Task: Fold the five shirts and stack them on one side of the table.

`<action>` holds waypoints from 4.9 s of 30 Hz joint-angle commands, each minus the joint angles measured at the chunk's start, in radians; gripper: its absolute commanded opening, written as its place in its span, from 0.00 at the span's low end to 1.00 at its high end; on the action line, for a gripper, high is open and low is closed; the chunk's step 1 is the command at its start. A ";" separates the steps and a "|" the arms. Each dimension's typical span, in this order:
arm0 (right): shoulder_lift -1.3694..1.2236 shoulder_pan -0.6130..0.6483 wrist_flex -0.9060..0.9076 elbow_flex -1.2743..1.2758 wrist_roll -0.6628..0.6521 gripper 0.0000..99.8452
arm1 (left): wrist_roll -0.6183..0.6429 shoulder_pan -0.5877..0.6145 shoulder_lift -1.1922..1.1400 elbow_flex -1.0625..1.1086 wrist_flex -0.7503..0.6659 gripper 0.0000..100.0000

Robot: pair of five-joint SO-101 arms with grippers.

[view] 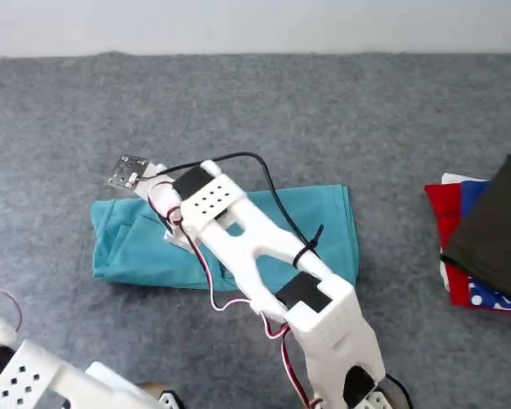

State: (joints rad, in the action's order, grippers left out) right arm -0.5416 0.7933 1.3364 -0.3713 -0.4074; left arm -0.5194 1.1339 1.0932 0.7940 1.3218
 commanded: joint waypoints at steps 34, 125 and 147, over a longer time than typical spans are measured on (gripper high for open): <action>0.495 -0.527 0.397 0.196 0.141 0.13 | 0.008 -0.005 0.011 -0.005 -0.009 0.02; 0.240 0.090 -0.067 0.049 0.201 0.28 | 0.087 -0.005 0.011 0.007 0.032 0.02; -0.016 -0.209 0.387 -0.130 -0.017 0.01 | 0.087 0.000 0.011 0.005 0.032 0.02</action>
State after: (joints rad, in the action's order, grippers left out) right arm -0.5109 0.6229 1.7139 -0.4726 -0.3982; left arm -0.4381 1.1339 1.0932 0.8324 1.3479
